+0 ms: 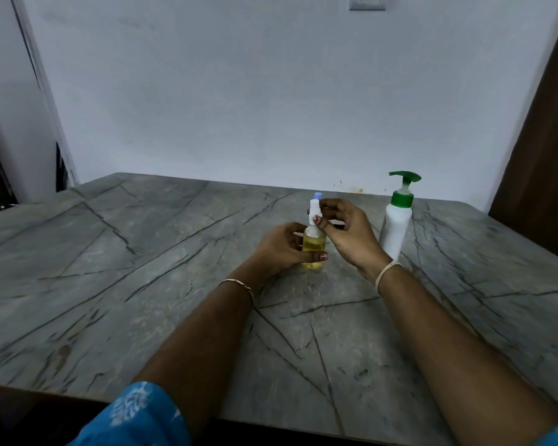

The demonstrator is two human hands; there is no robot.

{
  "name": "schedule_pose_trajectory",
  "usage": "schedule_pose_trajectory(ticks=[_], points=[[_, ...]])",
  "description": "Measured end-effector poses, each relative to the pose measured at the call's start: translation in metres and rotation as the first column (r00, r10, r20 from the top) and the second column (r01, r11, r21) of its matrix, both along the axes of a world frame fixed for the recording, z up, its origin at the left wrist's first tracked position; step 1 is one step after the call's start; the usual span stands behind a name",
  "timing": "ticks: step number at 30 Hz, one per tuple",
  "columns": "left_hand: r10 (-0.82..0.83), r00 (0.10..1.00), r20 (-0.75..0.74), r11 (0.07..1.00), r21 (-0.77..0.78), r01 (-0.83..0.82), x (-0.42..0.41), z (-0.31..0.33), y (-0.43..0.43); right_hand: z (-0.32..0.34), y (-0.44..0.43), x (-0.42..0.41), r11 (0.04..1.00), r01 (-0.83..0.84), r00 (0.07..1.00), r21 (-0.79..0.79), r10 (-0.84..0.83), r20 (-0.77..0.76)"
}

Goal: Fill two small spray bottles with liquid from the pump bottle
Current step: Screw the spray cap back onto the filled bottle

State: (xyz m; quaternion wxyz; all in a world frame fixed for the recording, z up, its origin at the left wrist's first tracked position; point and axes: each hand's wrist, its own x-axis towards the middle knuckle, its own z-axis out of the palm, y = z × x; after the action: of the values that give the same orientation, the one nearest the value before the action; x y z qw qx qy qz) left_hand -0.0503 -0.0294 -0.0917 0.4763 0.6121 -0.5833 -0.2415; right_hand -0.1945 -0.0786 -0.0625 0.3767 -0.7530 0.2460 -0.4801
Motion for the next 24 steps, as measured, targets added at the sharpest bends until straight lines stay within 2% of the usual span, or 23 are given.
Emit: schedule_pose_trajectory(ticks=[6, 14, 24], points=[[0.014, 1.000, 0.004, 0.998, -0.055, -0.014, -0.0052, -0.0038, -0.0033, -0.0017, -0.0043, -0.0035, 0.993, -0.059, 0.998, 0.097, 0.058, 0.014], [-0.072, 0.996, -0.056, 0.997, -0.018, 0.071, -0.0020, -0.0011, -0.0051, -0.0044, -0.0100, -0.0059, 0.962, -0.165, 0.985, 0.219, 0.150, 0.086], [-0.069, 0.996, -0.056, 0.998, -0.009, 0.069, -0.0027, -0.0025, -0.0051, -0.0031, -0.0024, 0.0029, 0.996, 0.064, 0.997, 0.059, -0.066, 0.033]])
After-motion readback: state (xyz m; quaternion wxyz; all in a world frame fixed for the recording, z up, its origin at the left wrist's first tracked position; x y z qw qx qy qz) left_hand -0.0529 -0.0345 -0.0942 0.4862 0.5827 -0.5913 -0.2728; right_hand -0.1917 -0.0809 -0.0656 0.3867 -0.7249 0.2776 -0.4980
